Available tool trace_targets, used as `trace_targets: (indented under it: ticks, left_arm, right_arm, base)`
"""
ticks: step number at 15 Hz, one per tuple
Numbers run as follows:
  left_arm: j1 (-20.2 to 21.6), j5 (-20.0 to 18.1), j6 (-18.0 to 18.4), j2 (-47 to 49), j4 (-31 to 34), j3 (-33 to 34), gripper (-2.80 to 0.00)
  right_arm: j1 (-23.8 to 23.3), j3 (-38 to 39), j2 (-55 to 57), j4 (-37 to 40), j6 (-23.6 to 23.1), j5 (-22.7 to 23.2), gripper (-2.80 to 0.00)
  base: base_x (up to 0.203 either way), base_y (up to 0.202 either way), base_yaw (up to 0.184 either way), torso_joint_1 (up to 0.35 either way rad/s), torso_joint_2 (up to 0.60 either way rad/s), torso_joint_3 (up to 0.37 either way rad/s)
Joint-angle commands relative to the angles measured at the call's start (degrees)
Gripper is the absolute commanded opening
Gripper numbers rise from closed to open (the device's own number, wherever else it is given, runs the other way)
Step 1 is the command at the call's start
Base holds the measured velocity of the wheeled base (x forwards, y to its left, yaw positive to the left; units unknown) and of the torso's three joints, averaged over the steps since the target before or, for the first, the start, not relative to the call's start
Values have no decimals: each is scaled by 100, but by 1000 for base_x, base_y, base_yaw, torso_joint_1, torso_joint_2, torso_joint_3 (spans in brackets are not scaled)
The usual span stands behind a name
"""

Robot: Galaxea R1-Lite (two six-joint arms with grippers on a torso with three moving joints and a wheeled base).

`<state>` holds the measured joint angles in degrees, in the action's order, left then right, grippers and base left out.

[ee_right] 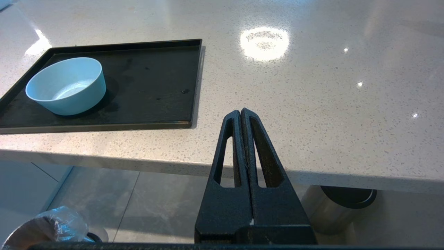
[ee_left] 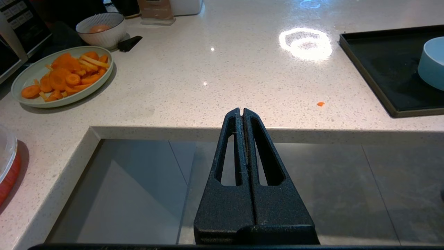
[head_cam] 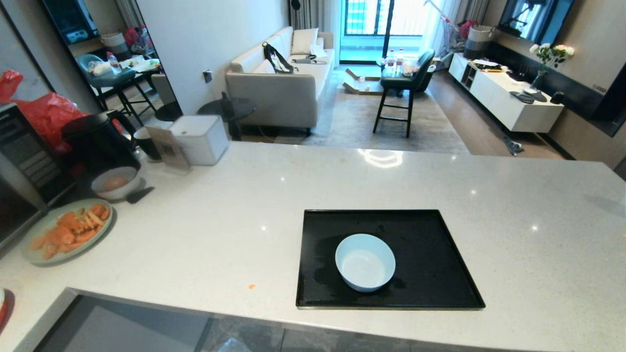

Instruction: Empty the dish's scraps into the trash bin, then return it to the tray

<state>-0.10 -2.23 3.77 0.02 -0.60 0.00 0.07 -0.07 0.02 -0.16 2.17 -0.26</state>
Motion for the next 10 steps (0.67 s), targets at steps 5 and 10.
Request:
trace_targets:
  ticks: [5, 10]
  left_arm:
    - [1, 12, -8, -2, -2, 0, -280]
    - [1, 12, -8, 2, -2, 0, -280]
  right_arm:
    - [1, -1, -2, -2, 3, 0, -280]
    - [1, -1, -2, -2, 3, 0, -280]
  base:
    - [0, 0, 0, 0, 0, 0]
    - [0, 0, 0, 0, 0, 0]
